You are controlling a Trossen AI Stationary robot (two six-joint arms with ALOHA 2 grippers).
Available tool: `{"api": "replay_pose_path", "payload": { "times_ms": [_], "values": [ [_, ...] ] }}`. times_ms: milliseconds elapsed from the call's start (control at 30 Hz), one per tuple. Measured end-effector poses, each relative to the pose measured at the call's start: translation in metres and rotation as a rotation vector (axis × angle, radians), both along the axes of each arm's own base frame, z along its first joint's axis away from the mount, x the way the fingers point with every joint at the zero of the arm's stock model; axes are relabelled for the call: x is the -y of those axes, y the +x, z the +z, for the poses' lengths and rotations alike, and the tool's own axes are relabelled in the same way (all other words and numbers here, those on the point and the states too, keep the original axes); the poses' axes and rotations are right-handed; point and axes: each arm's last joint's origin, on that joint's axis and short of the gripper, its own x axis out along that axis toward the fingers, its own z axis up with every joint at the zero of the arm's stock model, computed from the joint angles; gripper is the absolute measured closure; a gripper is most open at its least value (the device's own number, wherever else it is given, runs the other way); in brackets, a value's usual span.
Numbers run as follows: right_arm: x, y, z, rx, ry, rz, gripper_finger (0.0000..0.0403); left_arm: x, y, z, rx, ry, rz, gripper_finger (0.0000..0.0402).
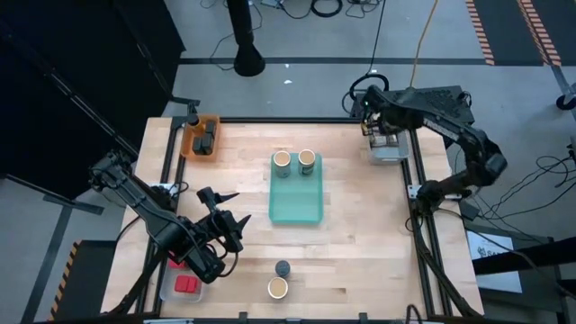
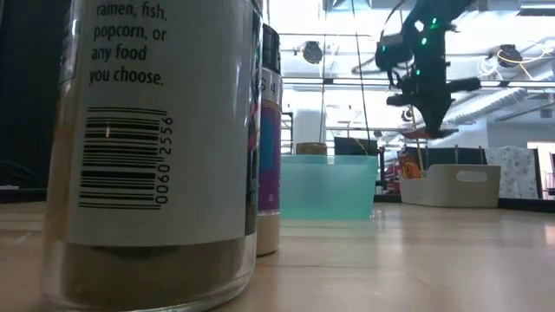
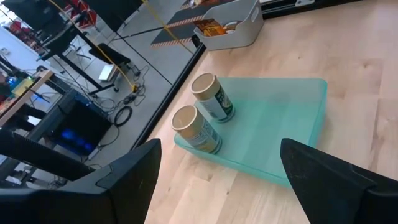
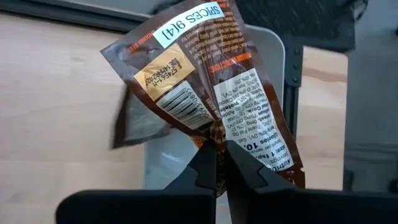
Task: Sort spices by type
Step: Put the orange seasoning pack into the gray bin, then put the brown seasoning bottle into the green bin
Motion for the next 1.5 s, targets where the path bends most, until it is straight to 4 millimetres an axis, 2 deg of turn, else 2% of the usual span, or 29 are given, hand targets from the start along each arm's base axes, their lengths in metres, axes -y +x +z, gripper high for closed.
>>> {"api": "replay_pose_path", "payload": {
  "times_ms": [167,367,567,733,933,1067,1200,1333,1500],
  "values": [
    [0.026,-0.003,-0.022,-0.062,0.066,-0.029,0.0399,0.000,0.000,0.000,0.001,-0.002,0.001,0.0073],
    [0.034,0.002,-0.035,-0.103,0.102,-0.015,0.0358,0.000,0.000,0.000,0.006,-0.006,0.001,0.0073],
    [0.034,0.002,-0.035,-0.111,0.107,0.008,0.0306,0.002,0.002,0.000,0.024,-0.026,0.001,0.0073],
    [0.020,0.005,-0.019,-0.077,0.056,0.065,0.0275,0.004,0.004,0.000,0.029,-0.084,-0.008,0.0073],
    [-0.028,0.019,0.014,0.025,-0.062,0.257,0.0269,0.011,0.010,0.001,0.052,-0.220,-0.038,0.0073],
    [-0.073,0.032,0.035,0.125,-0.146,0.451,0.0272,0.017,0.015,0.002,0.062,-0.335,-0.072,0.0073],
    [-0.123,0.041,0.047,0.181,-0.219,0.645,0.0272,0.026,0.021,-0.001,0.055,-0.451,-0.115,0.0073],
    [-0.169,0.051,0.042,0.225,-0.311,0.801,0.0273,0.036,0.028,-0.007,0.032,-0.598,-0.144,0.0073],
    [-0.220,0.057,0.010,0.293,-0.407,0.934,0.0273,0.057,0.036,-0.015,0.044,-0.721,-0.202,0.0073]
  ]
}}
